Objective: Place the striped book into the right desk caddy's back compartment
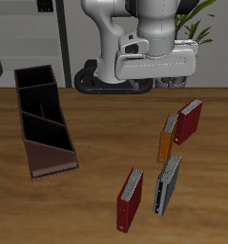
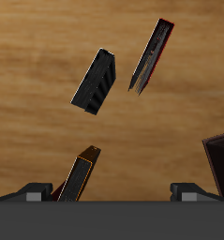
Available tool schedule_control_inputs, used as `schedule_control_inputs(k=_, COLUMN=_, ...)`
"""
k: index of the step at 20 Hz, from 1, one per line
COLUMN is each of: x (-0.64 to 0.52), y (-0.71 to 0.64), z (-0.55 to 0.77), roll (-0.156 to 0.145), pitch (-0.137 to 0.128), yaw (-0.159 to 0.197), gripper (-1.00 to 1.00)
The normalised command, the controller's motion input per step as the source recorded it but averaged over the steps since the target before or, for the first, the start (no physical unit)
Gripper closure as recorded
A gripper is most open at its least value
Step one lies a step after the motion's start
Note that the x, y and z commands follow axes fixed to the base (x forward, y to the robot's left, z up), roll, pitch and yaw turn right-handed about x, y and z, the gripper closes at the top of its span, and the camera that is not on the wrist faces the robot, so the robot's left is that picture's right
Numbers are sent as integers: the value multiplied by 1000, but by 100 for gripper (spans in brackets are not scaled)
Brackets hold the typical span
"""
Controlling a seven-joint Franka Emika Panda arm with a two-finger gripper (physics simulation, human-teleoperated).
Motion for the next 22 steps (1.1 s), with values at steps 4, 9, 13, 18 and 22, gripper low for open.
schedule_control_inputs(k=4, x=212, y=44, z=58, roll=3, pitch=-20, yaw=-34, gripper=-100)
schedule_control_inputs(k=9, x=315, y=60, z=-27, roll=-30, pitch=-27, yaw=30, gripper=-100)
schedule_control_inputs(k=13, x=241, y=5, z=35, roll=-23, pitch=-27, yaw=-13, gripper=-100)
schedule_control_inputs(k=18, x=144, y=26, z=23, roll=-24, pitch=-15, yaw=-23, gripper=-100)
schedule_control_inputs(k=22, x=5, y=170, z=-69, roll=1, pitch=-12, yaw=-19, gripper=-100)
